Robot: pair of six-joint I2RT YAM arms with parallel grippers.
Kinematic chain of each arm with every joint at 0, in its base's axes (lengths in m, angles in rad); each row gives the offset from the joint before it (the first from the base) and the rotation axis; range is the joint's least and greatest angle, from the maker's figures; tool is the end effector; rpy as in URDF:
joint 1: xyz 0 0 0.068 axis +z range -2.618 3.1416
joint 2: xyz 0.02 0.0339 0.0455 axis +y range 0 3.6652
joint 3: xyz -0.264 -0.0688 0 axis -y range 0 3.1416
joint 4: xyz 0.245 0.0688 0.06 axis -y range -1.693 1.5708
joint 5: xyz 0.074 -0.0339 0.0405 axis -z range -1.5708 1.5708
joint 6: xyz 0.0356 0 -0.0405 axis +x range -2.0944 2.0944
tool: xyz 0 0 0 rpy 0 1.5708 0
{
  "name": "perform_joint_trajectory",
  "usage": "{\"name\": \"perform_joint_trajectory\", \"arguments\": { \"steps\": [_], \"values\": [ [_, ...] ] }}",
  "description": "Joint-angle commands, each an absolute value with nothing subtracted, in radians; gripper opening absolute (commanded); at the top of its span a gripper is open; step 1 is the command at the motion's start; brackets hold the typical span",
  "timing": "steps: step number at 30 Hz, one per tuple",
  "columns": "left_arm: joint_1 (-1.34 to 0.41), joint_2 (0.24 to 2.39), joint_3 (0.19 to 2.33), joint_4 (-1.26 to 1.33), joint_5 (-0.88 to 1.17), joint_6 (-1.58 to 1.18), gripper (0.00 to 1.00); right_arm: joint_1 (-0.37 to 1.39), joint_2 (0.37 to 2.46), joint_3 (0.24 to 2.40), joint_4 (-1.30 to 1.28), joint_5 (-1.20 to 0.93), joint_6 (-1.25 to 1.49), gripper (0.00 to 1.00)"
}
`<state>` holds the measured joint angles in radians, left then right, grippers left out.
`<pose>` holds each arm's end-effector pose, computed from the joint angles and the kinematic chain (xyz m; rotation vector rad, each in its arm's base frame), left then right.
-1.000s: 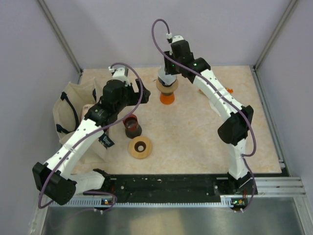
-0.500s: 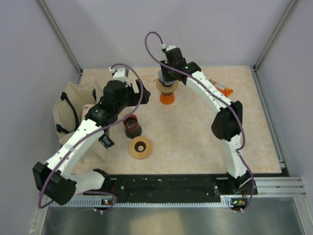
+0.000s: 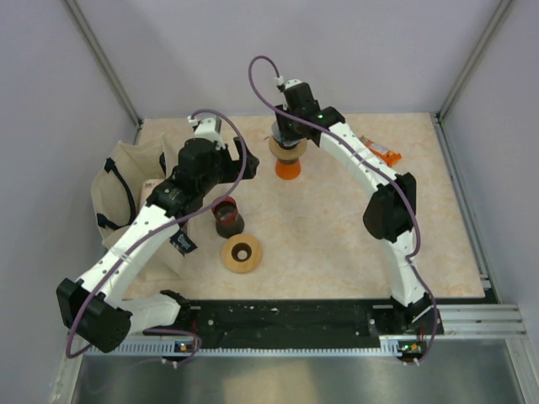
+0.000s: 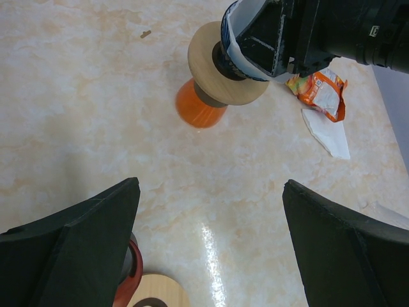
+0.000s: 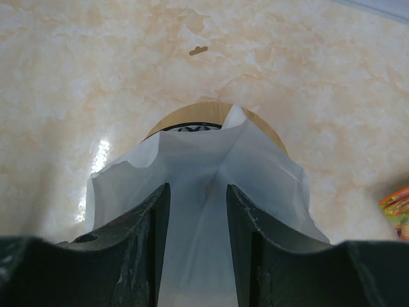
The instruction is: Place the coffee filter in the dripper
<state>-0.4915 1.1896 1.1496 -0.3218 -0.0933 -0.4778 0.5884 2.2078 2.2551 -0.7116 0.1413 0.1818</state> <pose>0.2408 -0.1251 0.3700 -0.0500 1.9707 -0.5527 0.4228 0.2761 0.3299 -0.3765 2.2084 0.2628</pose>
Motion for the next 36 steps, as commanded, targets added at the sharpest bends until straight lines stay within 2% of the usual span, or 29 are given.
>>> {"name": "perform_joint_trajectory", "arguments": {
  "steps": [1,19,36],
  "values": [
    [-0.486,1.18,1.14,-0.291,-0.103,-0.483,0.99,0.592,2.237,2.301,-0.693,0.117,0.16,0.41],
    [-0.486,1.17,1.129,-0.293,-0.109,-0.48,0.99,0.592,2.261,2.306,-0.707,0.127,0.149,0.41],
    [-0.488,1.163,1.124,-0.284,-0.08,-0.486,0.99,0.592,2.169,2.335,-0.693,0.136,0.143,0.46]
  ]
}}
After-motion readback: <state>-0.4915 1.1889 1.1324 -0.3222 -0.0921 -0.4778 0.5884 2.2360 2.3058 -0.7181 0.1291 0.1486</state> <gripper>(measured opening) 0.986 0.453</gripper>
